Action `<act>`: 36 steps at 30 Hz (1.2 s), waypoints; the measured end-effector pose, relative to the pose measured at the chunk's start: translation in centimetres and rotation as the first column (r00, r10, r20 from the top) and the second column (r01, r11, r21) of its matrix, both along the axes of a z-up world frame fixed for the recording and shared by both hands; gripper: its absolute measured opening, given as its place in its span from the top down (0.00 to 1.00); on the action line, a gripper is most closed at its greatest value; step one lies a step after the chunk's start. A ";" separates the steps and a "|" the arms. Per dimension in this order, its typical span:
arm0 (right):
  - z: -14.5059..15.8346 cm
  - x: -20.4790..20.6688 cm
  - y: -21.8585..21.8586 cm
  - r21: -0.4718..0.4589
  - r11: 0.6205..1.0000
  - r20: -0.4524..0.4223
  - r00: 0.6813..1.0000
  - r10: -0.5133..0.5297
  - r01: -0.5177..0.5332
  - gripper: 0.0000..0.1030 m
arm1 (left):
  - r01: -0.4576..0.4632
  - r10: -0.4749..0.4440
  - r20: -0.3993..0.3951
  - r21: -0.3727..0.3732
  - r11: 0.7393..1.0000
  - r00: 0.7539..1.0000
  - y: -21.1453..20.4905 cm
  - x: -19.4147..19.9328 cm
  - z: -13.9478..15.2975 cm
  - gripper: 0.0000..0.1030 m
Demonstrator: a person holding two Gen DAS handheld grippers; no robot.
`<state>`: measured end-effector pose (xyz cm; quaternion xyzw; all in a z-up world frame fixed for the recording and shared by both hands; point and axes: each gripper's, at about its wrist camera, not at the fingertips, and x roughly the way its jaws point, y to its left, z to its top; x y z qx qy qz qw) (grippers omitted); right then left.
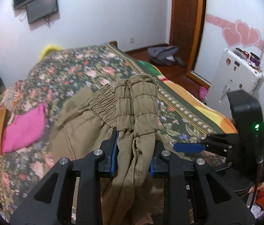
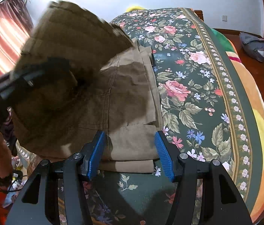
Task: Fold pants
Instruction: 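Fold the held waistband over the pants with the left gripper and release, then press the folded pants flat with the right gripper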
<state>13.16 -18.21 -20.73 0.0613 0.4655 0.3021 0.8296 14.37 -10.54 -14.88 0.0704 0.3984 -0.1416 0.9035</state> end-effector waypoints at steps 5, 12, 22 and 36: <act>0.1 -0.1 -0.1 -0.008 1.000 0.004 1.000 0.003 -0.003 0.49 | 0.007 -0.010 -0.099 -0.033 0.999 0.995 -0.4 0.8 -1.9 0.75; 0.7 -0.6 -1.7 -0.041 0.998 0.008 0.999 -0.047 0.048 0.49 | 0.011 -0.021 -0.157 -0.063 0.998 0.987 -0.8 1.2 -2.9 0.62; 1.2 -2.1 -3.7 -0.077 0.991 0.009 0.994 -0.113 0.114 0.49 | 0.013 -0.018 -0.075 -0.075 0.997 0.997 -0.7 -0.8 0.4 0.31; 4.9 -2.9 -0.9 -0.022 0.997 0.088 0.993 -0.078 0.080 0.46 | -0.268 0.268 -0.052 0.005 0.964 0.962 14.0 5.9 -0.3 0.24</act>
